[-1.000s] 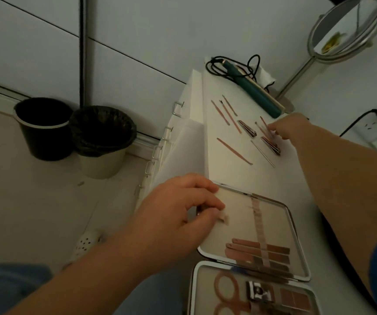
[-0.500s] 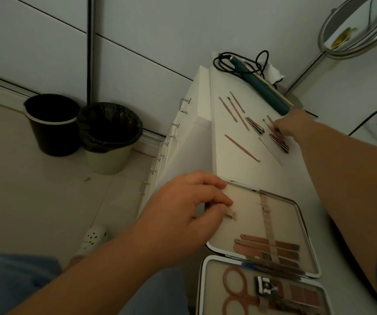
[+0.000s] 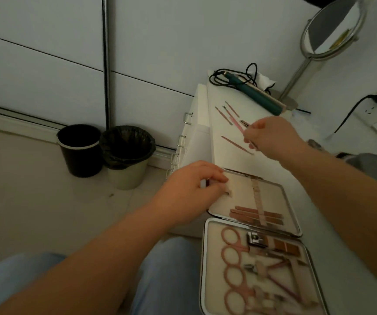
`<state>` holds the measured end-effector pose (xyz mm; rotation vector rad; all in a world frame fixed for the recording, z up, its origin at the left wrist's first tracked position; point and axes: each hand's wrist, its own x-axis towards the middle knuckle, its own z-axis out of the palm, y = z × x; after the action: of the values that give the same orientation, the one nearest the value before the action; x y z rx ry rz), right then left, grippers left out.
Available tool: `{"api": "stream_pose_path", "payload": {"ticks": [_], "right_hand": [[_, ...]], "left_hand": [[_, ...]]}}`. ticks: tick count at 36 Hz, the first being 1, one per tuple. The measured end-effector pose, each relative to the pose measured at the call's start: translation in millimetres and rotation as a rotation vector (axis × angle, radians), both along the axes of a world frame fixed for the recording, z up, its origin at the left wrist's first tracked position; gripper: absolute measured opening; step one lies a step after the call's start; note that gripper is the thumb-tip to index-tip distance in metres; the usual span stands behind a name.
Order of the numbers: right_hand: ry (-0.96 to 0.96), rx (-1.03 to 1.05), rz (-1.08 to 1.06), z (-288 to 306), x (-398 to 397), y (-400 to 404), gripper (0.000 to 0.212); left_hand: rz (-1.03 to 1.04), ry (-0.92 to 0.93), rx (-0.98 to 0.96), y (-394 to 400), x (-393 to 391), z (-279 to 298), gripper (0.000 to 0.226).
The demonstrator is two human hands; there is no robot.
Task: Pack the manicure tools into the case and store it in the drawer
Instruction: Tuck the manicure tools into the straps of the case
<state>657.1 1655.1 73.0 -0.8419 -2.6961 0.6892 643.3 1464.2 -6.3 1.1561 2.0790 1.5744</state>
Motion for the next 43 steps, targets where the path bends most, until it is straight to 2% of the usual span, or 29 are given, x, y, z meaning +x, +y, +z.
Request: {"api": "stream_pose_path", "payload": {"ticks": [4, 7, 10, 14, 20, 28, 35, 40, 43], "right_hand": [[0.062, -0.035, 0.132, 5.4, 50.8, -38.0, 0.013], [0.057, -0.077, 0.197, 10.5, 84.3, -55.3, 0.005], [0.041, -0.147, 0.245, 13.0, 110.6, -66.4, 0.009], [0.064, -0.241, 0.293, 14.4, 131.5, -75.9, 0.010], [0.172, -0.290, 0.247, 12.6, 145.0, -71.2, 0.010], [0.346, -0.540, 0.110, -0.5, 156.5, -55.2, 0.010], [0.425, -0.602, -0.019, -12.0, 159.1, -37.7, 0.012], [0.434, -0.623, -0.100, -24.2, 163.1, -27.5, 0.009], [0.444, -0.583, -0.140, -29.5, 169.6, -20.3, 0.010]], "left_hand": [[0.010, -0.060, -0.018, -2.9, 1.5, 7.4, 0.025], [0.034, -0.109, 0.071, -7.4, 5.9, 13.6, 0.030], [0.066, -0.147, 0.175, -10.5, 13.7, 21.3, 0.026], [0.018, -0.142, 0.245, -11.7, 31.2, 34.1, 0.007], [0.022, -0.154, 0.267, -9.3, 43.9, 41.8, 0.010], [0.075, -0.130, 0.314, 1.1, 49.4, 46.0, 0.017], [0.068, -0.050, 0.245, 8.7, 49.1, 42.1, 0.014], [0.099, 0.122, 0.039, 10.8, 42.9, 35.5, 0.007], [0.122, 0.225, -0.093, 12.1, 36.8, 31.9, 0.012]]}}
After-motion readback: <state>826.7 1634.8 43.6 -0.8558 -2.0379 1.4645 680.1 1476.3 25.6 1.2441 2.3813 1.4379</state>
